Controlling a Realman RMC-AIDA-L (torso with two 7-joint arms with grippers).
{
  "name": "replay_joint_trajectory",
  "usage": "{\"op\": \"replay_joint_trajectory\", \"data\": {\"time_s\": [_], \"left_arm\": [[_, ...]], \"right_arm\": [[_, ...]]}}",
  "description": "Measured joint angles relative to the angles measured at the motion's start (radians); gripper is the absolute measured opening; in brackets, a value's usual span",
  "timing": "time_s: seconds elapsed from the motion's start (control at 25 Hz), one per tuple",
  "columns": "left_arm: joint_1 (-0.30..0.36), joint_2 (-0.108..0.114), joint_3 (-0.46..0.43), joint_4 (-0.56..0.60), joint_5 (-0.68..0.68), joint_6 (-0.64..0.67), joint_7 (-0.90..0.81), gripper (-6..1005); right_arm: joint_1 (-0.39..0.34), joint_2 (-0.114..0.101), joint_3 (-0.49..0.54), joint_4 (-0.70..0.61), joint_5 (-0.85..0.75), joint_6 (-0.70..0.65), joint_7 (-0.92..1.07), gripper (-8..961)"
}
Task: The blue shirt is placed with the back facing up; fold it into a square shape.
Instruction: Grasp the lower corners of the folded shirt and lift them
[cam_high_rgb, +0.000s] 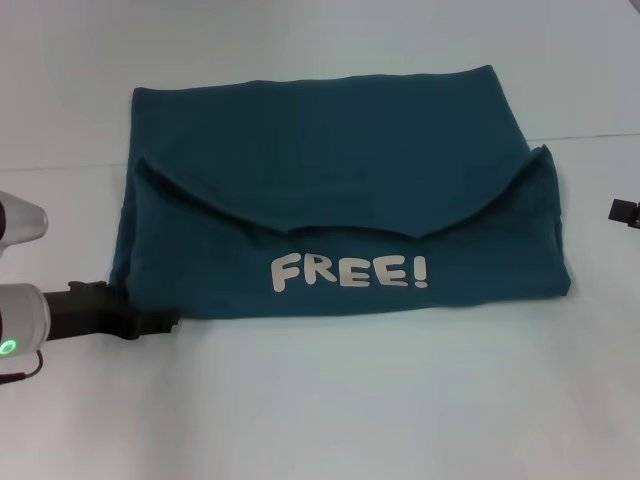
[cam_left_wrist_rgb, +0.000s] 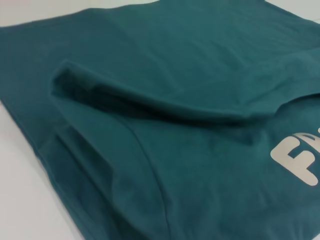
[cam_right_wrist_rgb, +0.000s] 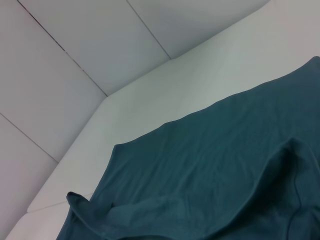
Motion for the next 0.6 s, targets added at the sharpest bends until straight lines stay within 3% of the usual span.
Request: {"op": "replay_joint_trajectory", "data": {"time_s": [0.28, 0.6], "left_arm": [[0.0, 0.0, 0.006, 0.011, 0.034, 0.008, -0.011, 774], [-0.003, -0.001, 0.005, 0.014, 0.043, 0.003, -0.02, 419]], "right_arm": [[0.0, 0.004, 0.0, 0.0, 0.0, 0.004, -0.003, 616], [-0.003, 0.004, 0.0, 0.004, 0.0, 0.008, -0.011, 617]]}}
